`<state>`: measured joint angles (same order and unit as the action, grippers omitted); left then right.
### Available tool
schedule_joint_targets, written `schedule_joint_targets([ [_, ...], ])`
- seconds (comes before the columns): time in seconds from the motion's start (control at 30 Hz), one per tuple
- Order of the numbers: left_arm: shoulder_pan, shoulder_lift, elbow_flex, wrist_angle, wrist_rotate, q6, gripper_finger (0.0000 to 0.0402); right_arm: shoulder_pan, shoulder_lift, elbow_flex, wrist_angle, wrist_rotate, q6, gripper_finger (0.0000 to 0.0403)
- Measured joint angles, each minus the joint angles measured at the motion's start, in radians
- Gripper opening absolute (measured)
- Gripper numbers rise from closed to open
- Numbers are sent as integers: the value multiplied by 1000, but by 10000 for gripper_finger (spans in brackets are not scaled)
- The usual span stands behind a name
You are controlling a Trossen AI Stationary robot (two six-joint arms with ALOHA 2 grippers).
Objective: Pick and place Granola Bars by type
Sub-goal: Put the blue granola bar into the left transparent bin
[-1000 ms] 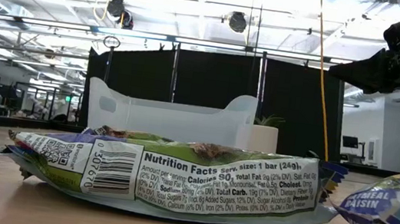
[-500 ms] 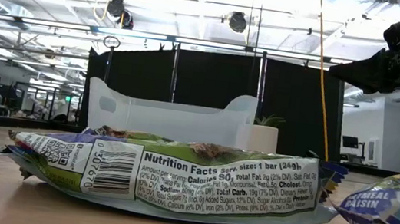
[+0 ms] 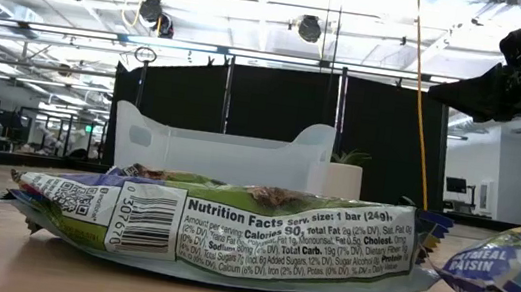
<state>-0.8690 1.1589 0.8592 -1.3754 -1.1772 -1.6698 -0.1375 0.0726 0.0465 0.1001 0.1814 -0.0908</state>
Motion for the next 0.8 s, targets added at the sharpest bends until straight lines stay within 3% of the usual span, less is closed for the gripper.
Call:
schedule_joint_targets([
  [0.23, 114, -145, -244, -10, -131, -156, 41, 0, 0, 0, 0, 0, 0, 82],
  [0.4, 122, -286, -471, 131, -182, -278, 10, 0, 0, 0, 0, 0, 0, 82],
  [0.53, 92, -371, -576, 263, -234, -200, 8, 0, 0, 0, 0, 0, 0, 82],
  [0.8, -5, -463, -579, 354, -226, -4, 5, 0, 0, 0, 0, 0, 0, 82],
])
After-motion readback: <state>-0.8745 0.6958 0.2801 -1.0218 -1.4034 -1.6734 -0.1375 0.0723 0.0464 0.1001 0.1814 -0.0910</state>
